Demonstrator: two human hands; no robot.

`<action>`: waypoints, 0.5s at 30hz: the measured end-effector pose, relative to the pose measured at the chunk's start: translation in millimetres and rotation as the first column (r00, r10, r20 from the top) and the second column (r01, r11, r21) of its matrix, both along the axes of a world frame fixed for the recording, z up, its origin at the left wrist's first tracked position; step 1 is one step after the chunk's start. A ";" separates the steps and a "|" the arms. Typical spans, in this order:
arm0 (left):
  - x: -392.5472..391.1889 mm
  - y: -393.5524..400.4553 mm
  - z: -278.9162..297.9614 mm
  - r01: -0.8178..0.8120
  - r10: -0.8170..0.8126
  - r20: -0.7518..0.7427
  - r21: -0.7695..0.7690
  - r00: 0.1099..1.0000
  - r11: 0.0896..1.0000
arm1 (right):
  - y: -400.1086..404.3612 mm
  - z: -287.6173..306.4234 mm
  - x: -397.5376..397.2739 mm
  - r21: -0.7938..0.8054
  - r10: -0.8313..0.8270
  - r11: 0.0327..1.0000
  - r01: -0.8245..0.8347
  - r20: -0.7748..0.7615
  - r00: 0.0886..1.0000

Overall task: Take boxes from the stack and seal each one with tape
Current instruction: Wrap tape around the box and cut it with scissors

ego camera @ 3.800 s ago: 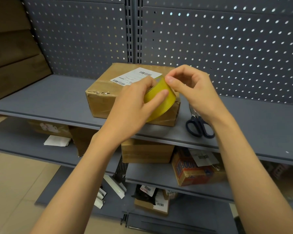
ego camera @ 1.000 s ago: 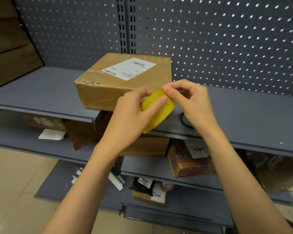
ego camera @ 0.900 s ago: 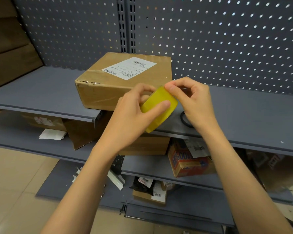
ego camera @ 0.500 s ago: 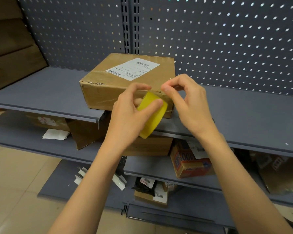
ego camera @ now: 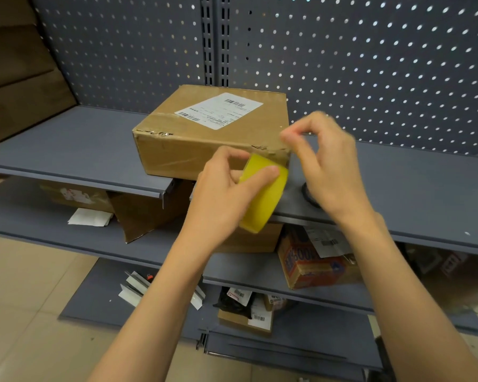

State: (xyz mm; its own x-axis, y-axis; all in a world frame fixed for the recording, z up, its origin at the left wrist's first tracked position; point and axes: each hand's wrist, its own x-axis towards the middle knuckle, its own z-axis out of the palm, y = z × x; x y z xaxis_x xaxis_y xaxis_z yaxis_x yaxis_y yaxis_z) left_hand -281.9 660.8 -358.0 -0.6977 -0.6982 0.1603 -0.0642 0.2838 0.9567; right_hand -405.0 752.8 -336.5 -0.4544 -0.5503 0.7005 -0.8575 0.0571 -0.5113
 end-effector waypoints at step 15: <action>3.8 23.4 11.7 0.067 -0.001 -0.159 0.408 0.987 0.911 | -45.9 34.2 -38.1 0.302 0.053 0.952 -0.040 -0.033 0.998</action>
